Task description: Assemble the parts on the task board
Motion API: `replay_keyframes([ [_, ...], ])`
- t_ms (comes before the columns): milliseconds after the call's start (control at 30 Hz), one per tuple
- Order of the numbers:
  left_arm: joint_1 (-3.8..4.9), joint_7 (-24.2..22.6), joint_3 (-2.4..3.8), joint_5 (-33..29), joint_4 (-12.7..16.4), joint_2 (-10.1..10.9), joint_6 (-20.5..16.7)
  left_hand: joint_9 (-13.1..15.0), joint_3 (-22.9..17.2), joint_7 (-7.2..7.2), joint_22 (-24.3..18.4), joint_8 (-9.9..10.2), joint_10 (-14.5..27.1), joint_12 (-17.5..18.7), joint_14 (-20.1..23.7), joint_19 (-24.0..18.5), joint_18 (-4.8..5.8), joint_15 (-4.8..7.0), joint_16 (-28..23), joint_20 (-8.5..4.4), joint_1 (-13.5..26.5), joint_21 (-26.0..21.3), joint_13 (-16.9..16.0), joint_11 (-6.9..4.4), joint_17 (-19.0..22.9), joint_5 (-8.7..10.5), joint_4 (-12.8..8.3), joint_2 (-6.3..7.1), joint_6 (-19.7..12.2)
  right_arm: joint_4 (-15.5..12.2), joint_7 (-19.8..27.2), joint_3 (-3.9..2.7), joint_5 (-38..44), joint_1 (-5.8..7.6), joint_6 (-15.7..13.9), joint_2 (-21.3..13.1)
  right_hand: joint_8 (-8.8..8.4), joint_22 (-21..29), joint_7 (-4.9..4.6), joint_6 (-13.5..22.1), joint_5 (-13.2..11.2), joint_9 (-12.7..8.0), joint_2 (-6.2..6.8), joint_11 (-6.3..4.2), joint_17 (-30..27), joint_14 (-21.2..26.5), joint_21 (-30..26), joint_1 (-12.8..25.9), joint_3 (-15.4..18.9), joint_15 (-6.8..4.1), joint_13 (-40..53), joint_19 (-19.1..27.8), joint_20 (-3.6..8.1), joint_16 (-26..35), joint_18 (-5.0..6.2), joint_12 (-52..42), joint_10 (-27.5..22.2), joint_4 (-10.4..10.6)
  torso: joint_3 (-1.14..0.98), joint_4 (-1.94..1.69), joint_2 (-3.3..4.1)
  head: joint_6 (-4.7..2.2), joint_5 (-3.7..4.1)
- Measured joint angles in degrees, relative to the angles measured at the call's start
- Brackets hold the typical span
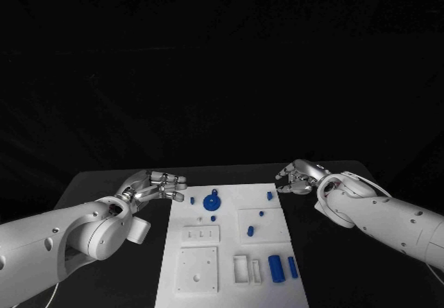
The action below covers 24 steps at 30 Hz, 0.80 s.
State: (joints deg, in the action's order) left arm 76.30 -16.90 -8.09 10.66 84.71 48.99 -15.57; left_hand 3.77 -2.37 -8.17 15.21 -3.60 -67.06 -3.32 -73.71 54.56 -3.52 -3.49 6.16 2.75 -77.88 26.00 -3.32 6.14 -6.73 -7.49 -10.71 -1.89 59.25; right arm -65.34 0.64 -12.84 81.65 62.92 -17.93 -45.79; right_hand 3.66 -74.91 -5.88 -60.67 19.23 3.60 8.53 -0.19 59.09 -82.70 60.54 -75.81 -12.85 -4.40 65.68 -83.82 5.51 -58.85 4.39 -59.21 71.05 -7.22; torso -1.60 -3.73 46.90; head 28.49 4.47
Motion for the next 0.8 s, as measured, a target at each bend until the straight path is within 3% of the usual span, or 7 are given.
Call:
replay_keyframes([
  [200, -0.12, -0.01, 0.0, 0.0, -0.24, -0.06, 0.12, 0.0, -0.09, 0.0, 0.07, 0.0, 0.0, 0.0, 0.0, 0.0, 0.0, 0.0, 0.0, 0.0, 0.0, 0.23, 0.0, 0.0, 0.0, 0.0, -0.09, 0.0, 0.0, 3.31, 2.54, -0.02, -1.18, -0.95, 1.93, 0.81, 0.0, 0.0, 0.14, 0.66, 1.19, 0.0, 0.0, -0.31, 0.12, 0.0, 0.0, 0.0, -0.14, 0.0, -0.23, 0.0, 0.0, 0.0, 0.0, 0.44, -0.32, -1.26, 0.0, -0.07, 0.06, 0.36, 0.07],
  [467, -0.31, -0.03, 0.0, 0.01, -0.52, -0.11, 0.3, 0.0, -0.09, 0.0, 0.07, 0.0, 0.32, 0.0, 0.0, 0.0, 0.0, 0.0, 0.0, 0.0, 0.0, 0.26, 0.01, 0.32, 0.0, 0.0, -0.09, 0.0, 0.0, 6.54, 4.44, -0.02, -1.74, -1.96, 3.65, 2.54, 0.0, 0.0, 0.16, 1.05, 1.85, 0.0, -0.21, -0.31, 0.41, 0.0, 0.29, 0.21, 0.26, 0.0, -0.23, 0.0, 0.0, 0.29, 0.0, 0.44, -0.33, -2.76, -0.07, -0.42, 0.13, 0.77, 0.06],
  [800, -0.39, -0.05, 0.0, 0.01, -0.78, -0.33, 0.49, 0.0, -0.09, 0.0, 0.06, 0.0, 0.32, 0.0, 0.0, 0.0, 0.0, 0.0, 0.0, 0.0, 0.0, 0.26, 0.01, 0.32, 0.0, 0.0, -0.09, 0.0, 0.0, 8.94, 5.82, 0.0, -2.74, -2.63, 3.96, 4.82, 0.0, 0.0, 0.02, 1.19, 2.33, 0.0, -0.93, -0.31, 1.08, 0.0, 0.49, 0.93, 2.53, 0.0, -0.03, 0.0, 0.0, 0.29, 0.0, 0.44, -0.33, -2.14, -0.14, -0.51, 0.15, 0.86, 0.02],
])
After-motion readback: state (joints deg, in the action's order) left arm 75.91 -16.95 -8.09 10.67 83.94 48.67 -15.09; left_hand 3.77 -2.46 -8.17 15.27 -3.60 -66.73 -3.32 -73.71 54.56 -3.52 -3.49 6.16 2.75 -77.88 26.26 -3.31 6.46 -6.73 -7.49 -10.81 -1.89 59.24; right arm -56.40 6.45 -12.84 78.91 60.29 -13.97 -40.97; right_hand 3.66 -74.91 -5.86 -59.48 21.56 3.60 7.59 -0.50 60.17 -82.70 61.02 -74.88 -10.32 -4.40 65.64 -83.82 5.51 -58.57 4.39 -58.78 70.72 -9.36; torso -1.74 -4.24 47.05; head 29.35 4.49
